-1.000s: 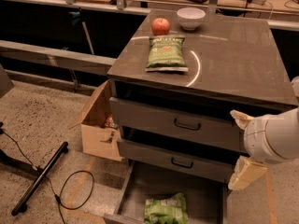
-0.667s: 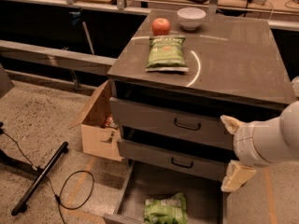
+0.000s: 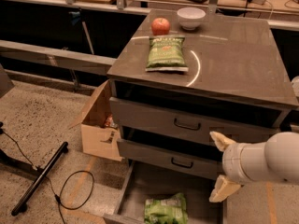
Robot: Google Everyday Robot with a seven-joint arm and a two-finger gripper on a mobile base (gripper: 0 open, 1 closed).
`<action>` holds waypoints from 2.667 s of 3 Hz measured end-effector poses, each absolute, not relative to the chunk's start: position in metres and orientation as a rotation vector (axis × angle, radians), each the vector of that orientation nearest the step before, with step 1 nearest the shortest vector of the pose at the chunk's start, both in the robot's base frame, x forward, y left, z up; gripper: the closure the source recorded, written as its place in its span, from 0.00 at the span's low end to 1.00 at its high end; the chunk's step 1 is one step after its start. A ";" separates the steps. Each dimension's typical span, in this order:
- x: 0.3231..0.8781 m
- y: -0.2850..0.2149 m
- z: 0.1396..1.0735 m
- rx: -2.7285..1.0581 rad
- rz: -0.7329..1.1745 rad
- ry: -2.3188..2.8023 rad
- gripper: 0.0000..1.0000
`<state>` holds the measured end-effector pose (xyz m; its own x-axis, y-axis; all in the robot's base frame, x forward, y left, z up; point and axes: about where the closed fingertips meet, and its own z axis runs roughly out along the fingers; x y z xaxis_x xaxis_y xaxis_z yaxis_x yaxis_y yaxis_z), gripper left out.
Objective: Pick green rice chip bag from bottom drawer and place on counter
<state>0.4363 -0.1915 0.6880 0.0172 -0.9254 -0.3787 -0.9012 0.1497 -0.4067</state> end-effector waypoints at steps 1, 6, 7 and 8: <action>0.431 -0.183 0.644 -1.758 -0.020 1.826 0.00; 0.415 -0.173 0.470 -1.826 0.131 1.878 0.00; 0.411 -0.170 0.412 -1.810 0.198 1.862 0.00; 0.419 -0.158 0.348 -1.798 0.253 1.795 0.00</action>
Offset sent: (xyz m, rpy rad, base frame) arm 0.0136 0.0481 -0.1339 -0.0048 0.0792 0.1146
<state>0.4191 -0.1581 0.3477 0.0768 -0.8518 -0.5182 -0.9619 0.0735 -0.2634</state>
